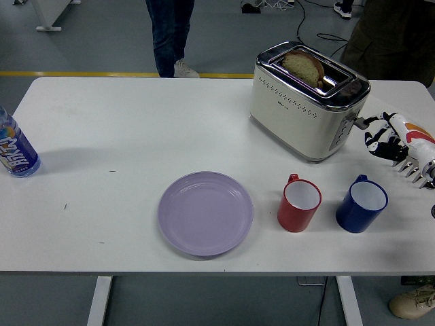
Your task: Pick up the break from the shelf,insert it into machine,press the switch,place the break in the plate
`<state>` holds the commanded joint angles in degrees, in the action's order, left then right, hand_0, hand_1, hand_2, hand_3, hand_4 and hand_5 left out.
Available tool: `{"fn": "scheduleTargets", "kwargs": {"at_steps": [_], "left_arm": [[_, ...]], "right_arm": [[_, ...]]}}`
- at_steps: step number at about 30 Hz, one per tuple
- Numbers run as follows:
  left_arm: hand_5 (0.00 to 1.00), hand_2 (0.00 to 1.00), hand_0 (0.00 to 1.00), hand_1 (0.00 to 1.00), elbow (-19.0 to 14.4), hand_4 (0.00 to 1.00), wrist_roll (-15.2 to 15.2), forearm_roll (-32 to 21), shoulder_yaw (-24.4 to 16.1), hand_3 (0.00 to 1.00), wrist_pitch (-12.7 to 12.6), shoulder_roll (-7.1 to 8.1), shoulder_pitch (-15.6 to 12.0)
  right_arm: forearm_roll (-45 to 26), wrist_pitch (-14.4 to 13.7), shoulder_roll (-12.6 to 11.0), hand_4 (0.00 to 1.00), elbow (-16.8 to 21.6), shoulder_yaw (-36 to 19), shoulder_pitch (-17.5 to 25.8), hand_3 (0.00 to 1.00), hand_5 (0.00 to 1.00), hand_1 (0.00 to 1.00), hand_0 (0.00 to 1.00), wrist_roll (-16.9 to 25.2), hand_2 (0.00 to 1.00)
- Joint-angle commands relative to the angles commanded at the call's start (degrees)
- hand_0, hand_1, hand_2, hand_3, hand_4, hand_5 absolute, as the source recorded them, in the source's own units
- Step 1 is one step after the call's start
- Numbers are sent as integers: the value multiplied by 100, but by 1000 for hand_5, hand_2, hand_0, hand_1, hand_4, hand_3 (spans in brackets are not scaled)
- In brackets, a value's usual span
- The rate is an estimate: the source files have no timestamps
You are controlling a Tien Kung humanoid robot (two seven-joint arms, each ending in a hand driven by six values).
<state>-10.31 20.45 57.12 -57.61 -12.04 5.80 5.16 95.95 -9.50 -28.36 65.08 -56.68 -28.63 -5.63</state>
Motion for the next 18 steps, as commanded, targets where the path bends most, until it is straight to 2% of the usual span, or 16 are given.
{"fn": "scheduleTargets", "kwargs": {"at_steps": [18], "left_arm": [[805,482,629,492,0,331,-15,-70,46,542,-1,-2,37]], "right_arm": [[-4,-9,136,530,-171,101,-25,717,320,200,294,3,415]]}}
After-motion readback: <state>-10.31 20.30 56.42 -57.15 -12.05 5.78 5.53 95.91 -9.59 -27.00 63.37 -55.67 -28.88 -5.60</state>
